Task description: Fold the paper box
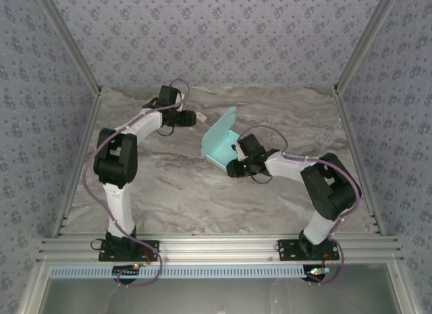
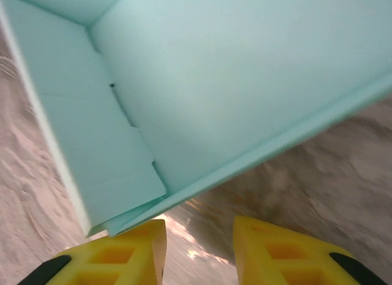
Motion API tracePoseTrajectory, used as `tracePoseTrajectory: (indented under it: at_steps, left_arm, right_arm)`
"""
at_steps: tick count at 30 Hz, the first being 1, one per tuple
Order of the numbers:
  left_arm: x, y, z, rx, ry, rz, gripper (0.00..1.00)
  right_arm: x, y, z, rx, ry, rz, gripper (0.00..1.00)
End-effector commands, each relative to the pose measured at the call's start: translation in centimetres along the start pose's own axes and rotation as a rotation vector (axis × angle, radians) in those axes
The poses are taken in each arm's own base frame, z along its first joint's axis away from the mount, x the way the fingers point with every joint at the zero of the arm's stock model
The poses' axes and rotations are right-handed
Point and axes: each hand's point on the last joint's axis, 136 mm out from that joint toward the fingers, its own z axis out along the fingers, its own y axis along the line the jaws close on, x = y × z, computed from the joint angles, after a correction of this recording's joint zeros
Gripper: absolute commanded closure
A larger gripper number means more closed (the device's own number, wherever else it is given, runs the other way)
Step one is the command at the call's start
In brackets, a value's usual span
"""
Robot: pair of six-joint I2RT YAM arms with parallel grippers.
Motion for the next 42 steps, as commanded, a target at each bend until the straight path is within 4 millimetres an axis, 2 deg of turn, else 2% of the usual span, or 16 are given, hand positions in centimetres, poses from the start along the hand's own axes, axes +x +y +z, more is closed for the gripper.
tracePoseTrajectory:
  at_steps: [1, 5, 15, 23, 35, 42]
  left_arm:
    - [0.1, 0.5, -1.0, -0.024, 0.010, 0.038, 0.35]
    - [-0.1, 0.6, -0.1, -0.003, 0.027, 0.065, 0.32]
    - [-0.7, -1.5, 2.9, 0.084, 0.099, 0.219, 0.18]
    - [-3.0, -1.9, 5.8, 0.056, 0.117, 0.297, 0.15]
    - [-2.9, -2.3, 9.1, 0.036, 0.186, 0.359, 0.18]
    - [-3.1, -1.9, 9.5, 0.009, 0.180, 0.374, 0.25]
  right_arm:
    - [-2.1, 1.8, 0.6, -0.051, -0.041, -0.002, 0.65]
    - [-2.3, 2.1, 0.6, -0.049, -0.038, -0.009, 0.64]
    - [-1.1, -1.6, -2.9, 0.055, -0.052, 0.006, 0.53]
    - [-1.3, -2.8, -4.2, 0.089, -0.048, 0.020, 0.51]
    - [-1.6, -2.8, -4.0, 0.105, -0.027, 0.018, 0.51]
    - [-1.3, -2.9, -3.8, 0.104, -0.019, 0.019, 0.51]
